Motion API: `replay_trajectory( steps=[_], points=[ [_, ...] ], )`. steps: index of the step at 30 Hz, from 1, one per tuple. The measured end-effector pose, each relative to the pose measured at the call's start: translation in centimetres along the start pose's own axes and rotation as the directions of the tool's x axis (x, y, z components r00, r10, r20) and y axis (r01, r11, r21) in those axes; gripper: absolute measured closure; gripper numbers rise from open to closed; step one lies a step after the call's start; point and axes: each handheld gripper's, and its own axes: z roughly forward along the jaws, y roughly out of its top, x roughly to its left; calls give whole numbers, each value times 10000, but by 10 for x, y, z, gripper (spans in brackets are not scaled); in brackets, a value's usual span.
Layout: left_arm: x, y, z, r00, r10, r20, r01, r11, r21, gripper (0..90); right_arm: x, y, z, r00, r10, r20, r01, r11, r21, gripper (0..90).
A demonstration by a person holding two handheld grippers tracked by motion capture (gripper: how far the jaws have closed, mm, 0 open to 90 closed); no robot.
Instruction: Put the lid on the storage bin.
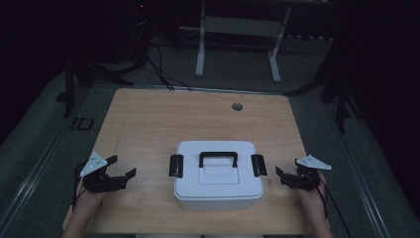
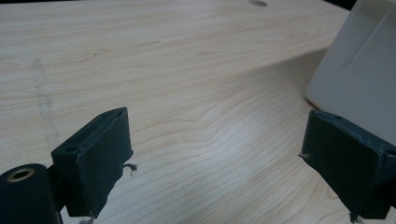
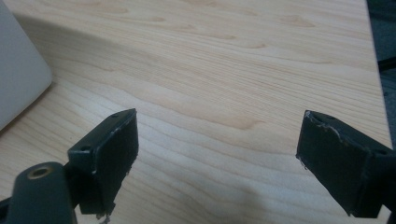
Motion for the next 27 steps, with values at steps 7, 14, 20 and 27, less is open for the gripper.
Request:
replay_trajectory(
  steps=[7, 14, 20, 27],
  points=[
    [2, -7, -10, 9992, -131, -382, 118, 9994, -336, 84, -1, -15, -7, 9997, 211, 80, -209, 9995, -220, 123],
    [5, -20, -18, 9937, -401, -1050, 349, 9981, -514, 84, -4, -22, -16, 9962, 466, 737, -401, 9954, -872, 123],
    [8, -23, -26, 9902, -583, -1269, 477, 9952, -855, 84, -7, -26, -17, 9872, 967, 1266, -816, 9895, -1196, 123],
    [5, -26, -29, 9828, -421, -1795, 289, 9967, -755, 84, -8, -25, -18, 9808, 1235, 1511, -1016, 9842, -1447, 123]
  ],
)
